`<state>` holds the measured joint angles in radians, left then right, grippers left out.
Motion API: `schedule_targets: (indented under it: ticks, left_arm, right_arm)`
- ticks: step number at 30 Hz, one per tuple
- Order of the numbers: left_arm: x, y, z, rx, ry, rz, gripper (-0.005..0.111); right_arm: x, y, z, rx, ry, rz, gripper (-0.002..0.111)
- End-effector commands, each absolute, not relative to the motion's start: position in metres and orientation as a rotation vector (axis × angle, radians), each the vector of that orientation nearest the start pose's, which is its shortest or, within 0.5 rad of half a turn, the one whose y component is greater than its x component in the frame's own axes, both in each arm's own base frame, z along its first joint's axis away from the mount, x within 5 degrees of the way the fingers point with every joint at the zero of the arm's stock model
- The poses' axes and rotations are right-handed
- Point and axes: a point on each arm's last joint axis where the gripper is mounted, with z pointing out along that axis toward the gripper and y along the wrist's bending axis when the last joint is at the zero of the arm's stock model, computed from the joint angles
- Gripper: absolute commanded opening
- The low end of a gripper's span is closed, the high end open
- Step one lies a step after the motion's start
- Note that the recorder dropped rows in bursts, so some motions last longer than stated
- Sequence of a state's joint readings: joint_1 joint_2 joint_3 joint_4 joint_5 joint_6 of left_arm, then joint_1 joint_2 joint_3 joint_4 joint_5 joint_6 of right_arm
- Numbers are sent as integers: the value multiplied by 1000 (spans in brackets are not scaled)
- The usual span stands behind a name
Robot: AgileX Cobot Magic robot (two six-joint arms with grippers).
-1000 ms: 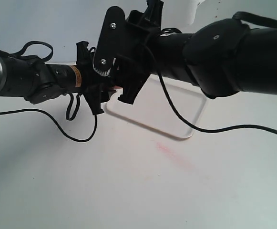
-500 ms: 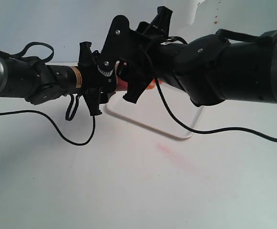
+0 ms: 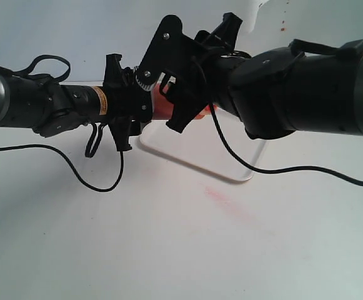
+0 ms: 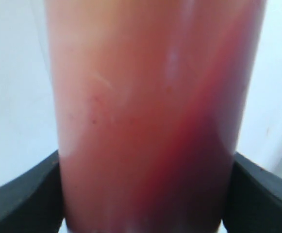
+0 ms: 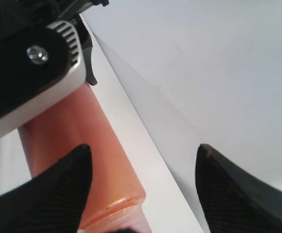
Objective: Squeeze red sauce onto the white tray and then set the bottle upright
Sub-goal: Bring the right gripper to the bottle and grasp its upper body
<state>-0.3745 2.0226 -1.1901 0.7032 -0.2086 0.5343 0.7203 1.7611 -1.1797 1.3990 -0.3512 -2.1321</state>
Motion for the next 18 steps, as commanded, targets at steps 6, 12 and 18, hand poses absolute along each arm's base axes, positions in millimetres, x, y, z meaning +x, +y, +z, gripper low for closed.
schedule_targets:
  ticks: [6, 12, 18]
  left_arm:
    - [406, -159, 173, 1503, 1448, 349, 0]
    - [407, -157, 173, 1501, 1450, 351, 0]
    - [407, -158, 173, 1507, 1445, 355, 0]
  right_arm:
    - [308, 248, 275, -1135, 1590, -334, 57]
    - [289, 245, 309, -1045, 1561, -269, 57]
    - [275, 249, 323, -1025, 1542, -214, 57]
